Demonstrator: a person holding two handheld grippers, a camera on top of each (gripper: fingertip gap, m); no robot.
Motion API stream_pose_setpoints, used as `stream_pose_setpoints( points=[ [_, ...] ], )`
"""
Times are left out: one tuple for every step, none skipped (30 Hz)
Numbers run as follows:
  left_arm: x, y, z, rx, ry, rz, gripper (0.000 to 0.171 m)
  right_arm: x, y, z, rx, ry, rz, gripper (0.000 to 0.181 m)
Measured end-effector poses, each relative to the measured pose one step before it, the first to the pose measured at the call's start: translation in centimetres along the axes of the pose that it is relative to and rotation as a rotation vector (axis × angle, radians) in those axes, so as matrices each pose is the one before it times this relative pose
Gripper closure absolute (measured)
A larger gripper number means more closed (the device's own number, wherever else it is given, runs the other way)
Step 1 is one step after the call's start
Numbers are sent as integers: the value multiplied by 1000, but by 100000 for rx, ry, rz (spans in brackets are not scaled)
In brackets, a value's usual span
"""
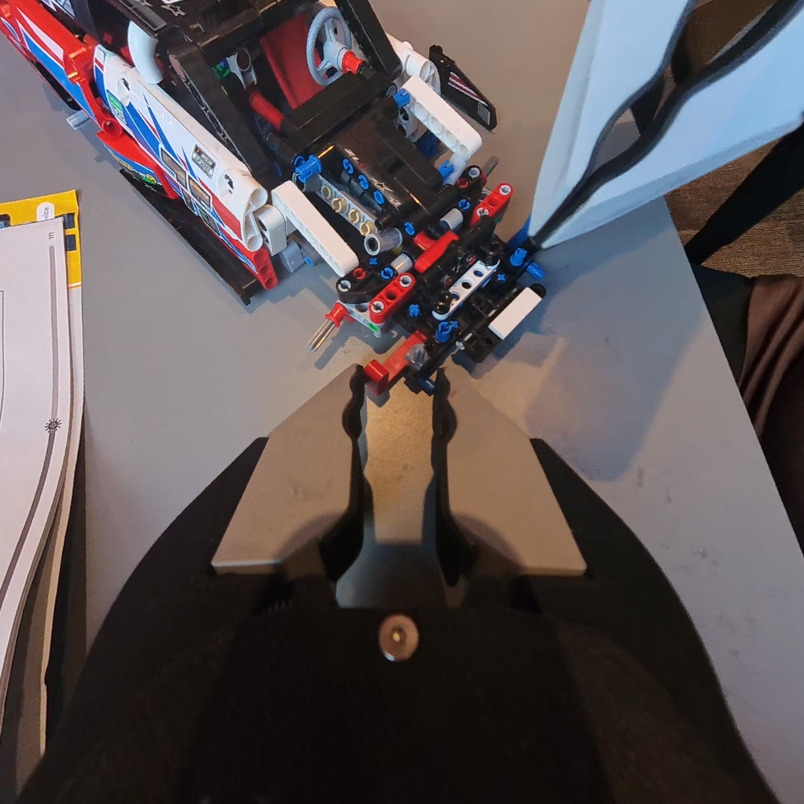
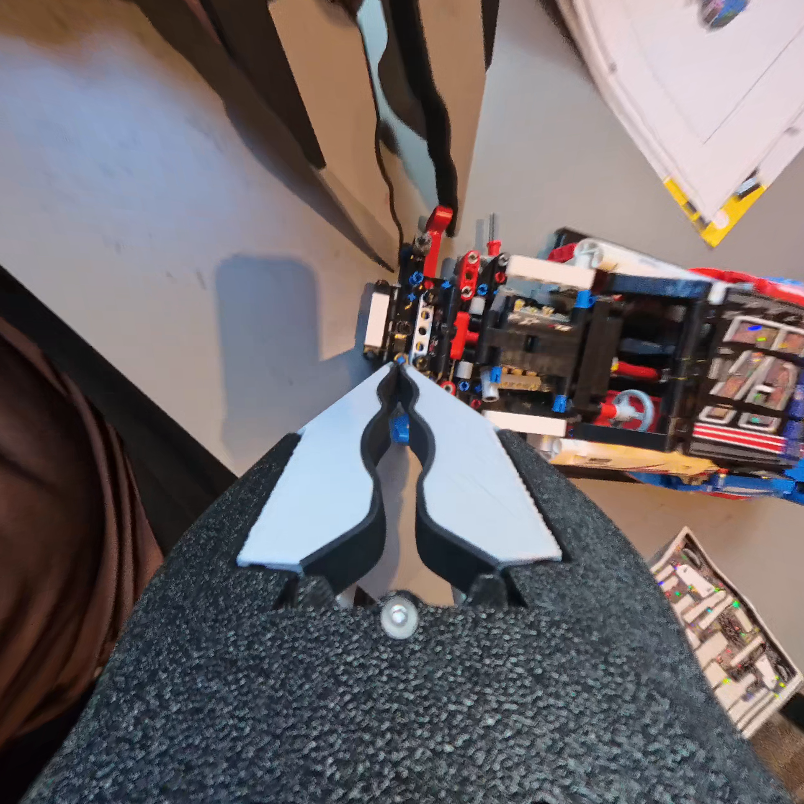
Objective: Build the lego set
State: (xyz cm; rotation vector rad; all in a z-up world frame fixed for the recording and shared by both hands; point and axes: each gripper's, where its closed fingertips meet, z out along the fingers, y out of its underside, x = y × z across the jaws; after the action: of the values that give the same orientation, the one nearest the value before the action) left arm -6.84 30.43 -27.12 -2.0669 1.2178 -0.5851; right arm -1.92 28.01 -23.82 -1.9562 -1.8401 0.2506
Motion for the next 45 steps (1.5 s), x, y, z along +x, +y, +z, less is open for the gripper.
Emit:
stream_pose_setpoints(
  points=[
    [6, -11, -8, 35, 190, -215, 141, -107, 797, 662, -5687, -1150, -105, 181],
    [-48, 0, -3, 8, -200, -218, 142, 44, 549, 631, -3651, -214, -717, 181],
    [-185, 21, -38, -49, -1144, -538, 142, 95, 127, 180, -1067, -472, 379, 181],
    [46, 5, 5, 26, 535, -107, 142, 43, 20, -17, -1084, -476, 547, 181],
    [23, -2, 0, 43, 140, 72, 142, 265, 54, -43, -1673, 1869, -1345, 181],
    [20, -4, 11, -33, -99, 293, 142, 161, -157, -164, -439, 1474, -1850, 181],
    [0, 3, 3, -49, -232, 241, 142, -39, -277, -219, 308, -599, -278, 181],
    [6, 12, -9, -33, -50, 71, 142, -130, -297, -171, 593, -1687, 791, 181],
    [3, -5, 4, 10, 53, -60, 142, -185, 9, 118, -1045, -1896, 651, 181],
    [-4, -1, 0, -1, 73, -108, 142, -177, 147, 287, -1902, -1780, 574, 181],
    [-27, 6, -8, -13, -95, -193, 142, -69, 60, 91, -1510, -1298, 378, 181],
    [8, -6, 3, 43, 67, 15, 142, 12, 72, 1, -1599, -617, -237, 181],
    [-3, -2, 3, -2, -76, 85, 142, 18, 128, 85, -2280, 103, -1261, 181],
    [13, -5, 7, 1, -45, 108, 142, 48, 257, 201, -3084, 596, -1953, 181],
    [5, 4, -1, -23, -71, 98, 142, 57, 100, 123, -2535, 390, -1585, 181],
    [5, -8, 10, -4, -42, 104, 142, 23, 17, 34, -2006, 117, -1388, 181],
    [8, 12, 3, -7, -5, -1, 142, -5, 16, 2, -1858, 22, -1504, 181],
    [-3, -5, 4, 7, 19, -39, 142, -21, 17, -4, -1686, -134, -1517, 181],
    [-1, 3, -3, 2, -52, 30, 142, -4, 37, -11, -1353, -338, -962, 181],
    [-3, -2, 3, -4, -84, 62, 142, -38, 24, -32, -996, -711, -140, 181],
    [1, -4, 6, -5, -137, 105, 142, -25, -16, 5, -546, -961, 288, 181],
    [-3, 4, 13, -11, -147, 128, 142, -45, 17, -15, -302, -1116, 294, 181],
    [-2, -1, 2, -13, -83, 60, 142, -45, 54, -17, -279, -1315, 156, 181],
    [1, 8, 7, -5, -4, -31, 142, -46, 48, -7, -499, -1691, 268, 181],
    [4, -5, 4, 13, 29, -121, 142, -12, 21, 16, -982, -1913, 57, 181],
    [-17, 4, 12, -21, -144, 16, 142, -46, 45, -14, -1599, -1714, -17, 181],
    [-15, -2, 3, 2, -295, 136, 142, -39, 61, -12, -2032, -919, -220, 181],
    [-29, -33, -17, 462, -160, -180, 143, 2, -20, -3, -1362, 58, -830, 181],
    [-68, 32, -35, -134, 364, -1124, 143, 17, -31, -21, -480, -337, -148, 181],
    [-94, -2, 2, -68, -369, -602, 144, 12, -50, -32, 91, -238, 386, 181],
    [-113, -28, -24, 275, -675, -193, 144, 89, -126, 21, 128, 613, 434, 181],
    [-46, 12, -16, -3, -141, -273, 144, 46, -60, 13, 58, 748, -2, 181],
    [-70, 43, 8, -363, -324, -394, 144, 34, -55, -7, 321, 236, 154, 181],
    [-102, -1, -1, -18, -552, -280, 144, 48, -65, -7, 986, -436, 601, 181],
    [-124, 25, -10, -67, -713, -438, 144, 44, -64, 26, 2257, -1113, 1410, 181],
    [-118, 13, -20, 3, -464, -605, 144, 22, 35, -5, 3308, -1689, 2023, 181],
    [-93, 25, -21, 30, -268, -533, 144, -2, 18, -24, 3576, -1484, 2754, 181],
    [-72, 27, -33, 18, -355, -253, 143, 12, -58, 5, 3372, -85, 2621, 181],
    [-63, 26, -31, 30, -407, 21, 143, 9, -101, 3, 3435, 1204, 1632, 181],
    [-68, 24, -28, -14, -193, -233, 143, 8, -114, -1, 3904, 1133, 973, 181],
    [-16, 11, -29, 123, 450, -483, 143, 17, -75, -64, 3485, 23, 1295, 181],
    [3, 3, -21, 107, 577, -543, 143, 29, -42, -82, 2381, -614, 1897, 181],
    [10, -15, 2, 77, 532, -432, 144, -6, 12, -119, 1192, -619, 1511, 181],
    [8, -6, -20, 74, 351, -267, 144, -76, -55, -227, 1033, -321, 244, 181],
    [0, 0, -2, 11, 63, -72, 144, 46, -142, -352, 1185, 1283, -709, 181]
  ],
)
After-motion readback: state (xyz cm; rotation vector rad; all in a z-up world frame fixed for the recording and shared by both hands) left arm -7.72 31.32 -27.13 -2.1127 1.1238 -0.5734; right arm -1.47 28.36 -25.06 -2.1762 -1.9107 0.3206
